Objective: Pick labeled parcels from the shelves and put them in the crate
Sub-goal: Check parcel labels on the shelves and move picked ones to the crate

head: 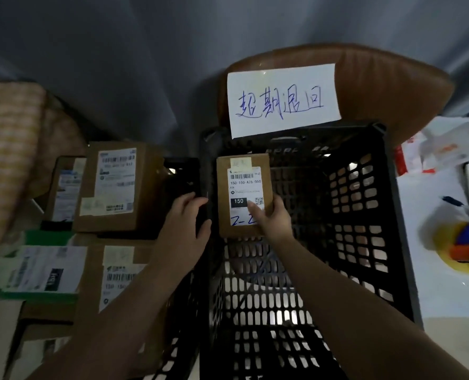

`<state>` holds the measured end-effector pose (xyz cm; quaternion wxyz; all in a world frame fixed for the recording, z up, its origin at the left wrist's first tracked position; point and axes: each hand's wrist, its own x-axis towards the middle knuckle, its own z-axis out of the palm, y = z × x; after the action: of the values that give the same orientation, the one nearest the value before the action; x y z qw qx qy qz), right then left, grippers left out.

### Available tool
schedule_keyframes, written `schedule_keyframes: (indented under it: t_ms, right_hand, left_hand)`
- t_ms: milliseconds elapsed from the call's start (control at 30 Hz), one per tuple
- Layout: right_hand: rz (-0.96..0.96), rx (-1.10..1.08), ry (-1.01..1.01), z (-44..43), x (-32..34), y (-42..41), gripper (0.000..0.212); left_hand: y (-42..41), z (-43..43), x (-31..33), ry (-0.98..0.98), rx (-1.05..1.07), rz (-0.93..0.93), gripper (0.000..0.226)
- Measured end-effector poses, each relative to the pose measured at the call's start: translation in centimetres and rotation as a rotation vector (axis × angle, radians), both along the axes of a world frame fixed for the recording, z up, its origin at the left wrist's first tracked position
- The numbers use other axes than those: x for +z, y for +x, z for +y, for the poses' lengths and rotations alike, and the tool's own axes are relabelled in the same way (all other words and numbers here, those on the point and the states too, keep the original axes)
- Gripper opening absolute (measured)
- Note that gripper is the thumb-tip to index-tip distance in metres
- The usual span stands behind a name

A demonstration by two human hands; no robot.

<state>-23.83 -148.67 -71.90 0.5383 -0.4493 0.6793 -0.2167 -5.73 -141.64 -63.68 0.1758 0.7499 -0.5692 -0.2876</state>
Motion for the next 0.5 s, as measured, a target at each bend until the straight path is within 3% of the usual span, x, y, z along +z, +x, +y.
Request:
schedule_keyframes:
  t_ms: [67,200,300,433,500]
  right_hand:
    - [0.077,0.054,-0.015,-0.1,-1.3,0.0,0.06]
    - [0.313,0.197,-0.158,0.2,-1.7,0.2,0.076]
    - [0.535,0.413,-0.218,-0.3,-1.0,0.8,0.062]
    - [0.502,0.441,-0.18,-0.6,-0.6,0.3,0.055]
    - [0.382,0.413,-0.183,-0.7,-0.4,-0.1,0.053]
  left_hand:
    - [-0.1,-0.2,-0.6,-0.011,0.003,0.017,0.043]
    - [-0.7,-0.2,-1.3,-0.018,-0.04,0.013,0.045]
    - [-1.0,-0.3,-1.3,-0.011,-0.061,-0.051,0.049]
    - [-1.1,-0.3,-1.0,-0.001,-0.083,-0.13,0.051]
    - [-1.1,-0.2,-0.9,-0.007,-0.091,-0.135,0.051]
